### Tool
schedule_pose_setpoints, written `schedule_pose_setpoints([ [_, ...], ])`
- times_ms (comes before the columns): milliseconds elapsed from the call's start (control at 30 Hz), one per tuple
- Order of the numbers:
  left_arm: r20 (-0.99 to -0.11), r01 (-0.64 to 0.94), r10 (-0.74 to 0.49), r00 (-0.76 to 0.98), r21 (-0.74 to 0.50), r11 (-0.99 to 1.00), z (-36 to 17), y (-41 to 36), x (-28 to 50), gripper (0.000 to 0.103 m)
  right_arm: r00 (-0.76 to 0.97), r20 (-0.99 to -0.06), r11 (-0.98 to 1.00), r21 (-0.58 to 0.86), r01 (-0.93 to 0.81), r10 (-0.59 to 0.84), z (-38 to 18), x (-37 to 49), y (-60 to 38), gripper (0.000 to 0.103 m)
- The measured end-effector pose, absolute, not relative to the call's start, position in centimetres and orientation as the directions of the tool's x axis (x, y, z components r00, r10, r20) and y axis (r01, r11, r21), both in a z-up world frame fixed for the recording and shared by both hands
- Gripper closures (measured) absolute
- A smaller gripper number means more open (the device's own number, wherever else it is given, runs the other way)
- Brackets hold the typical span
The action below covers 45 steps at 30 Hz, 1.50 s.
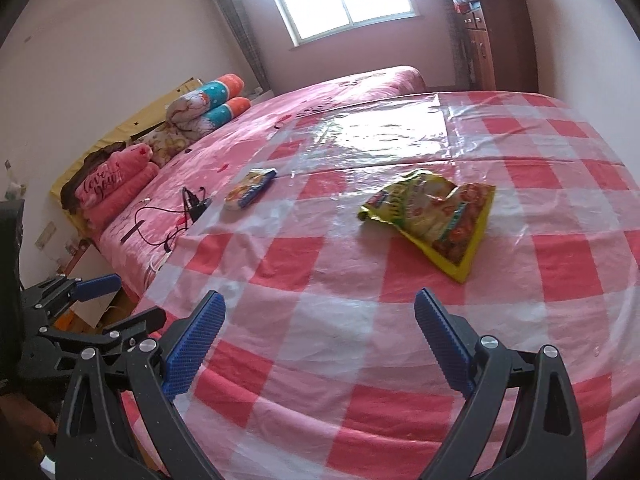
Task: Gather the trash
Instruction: 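Move both tools back to the remaining snack bags on the checked sheet, then grasp the yellow chip bag with the right tool while the left tool grasps the orange bread pack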
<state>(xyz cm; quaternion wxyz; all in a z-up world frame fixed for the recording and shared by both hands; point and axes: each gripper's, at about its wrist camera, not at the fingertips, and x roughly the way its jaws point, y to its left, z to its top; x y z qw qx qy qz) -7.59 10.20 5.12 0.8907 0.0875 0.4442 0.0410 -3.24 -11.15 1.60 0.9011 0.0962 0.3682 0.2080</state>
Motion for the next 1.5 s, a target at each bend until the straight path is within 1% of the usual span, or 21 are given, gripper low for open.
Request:
schedule_pose_setpoints([
  [333, -0.772, 0.006, 0.138, 0.62, 0.18, 0.984, 5.4, 9.6, -4.0, 0.018, 0.643, -0.631, 0.897, 0.37, -0.243, 0.434, 1.4, -1.5, -14.3, 0.008],
  [500, -0.77, 0.006, 0.12, 0.626, 0.158, 0.987, 5.4, 9.8, -1.5, 0.018, 0.624, -0.655, 0.902, 0.365, -0.232, 0.426, 1.6, -0.4, -15.2, 0.008],
  [633, -0.764, 0.012, 0.116, 0.635, 0.16, 0.987, 5.5, 10.0, 0.5, 0.018, 0.592, -0.691, 0.91, 0.335, -0.246, 0.415, 1.8, 0.7, -15.4, 0.008],
  [733, -0.769, 0.009, 0.102, 0.631, 0.139, 0.99, 5.4, 10.5, 2.4, 0.018, 0.571, -0.72, 0.919, 0.293, -0.266, 0.394, 1.9, 1.7, -15.3, 0.008],
  [933, -0.775, -0.016, 0.089, 0.625, 0.101, 0.995, 4.6, 12.2, 6.1, 0.018, 0.517, -0.759, 0.916, 0.286, -0.282, 0.396, 1.5, 3.9, -15.9, 0.008],
  [1200, -0.799, -0.029, 0.083, 0.596, 0.082, 0.996, 2.5, 14.1, 9.9, 0.018, 0.49, -0.771, 0.91, 0.288, -0.3, 0.406, 1.4, 6.6, -16.2, 0.008],
  [1500, -0.801, -0.029, 0.061, 0.595, 0.054, 0.998, 1.5, 15.1, 11.5, 0.018, 0.489, -0.797, 0.915, 0.187, -0.358, 0.355, 0.7, 8.4, -14.6, 0.008],
])
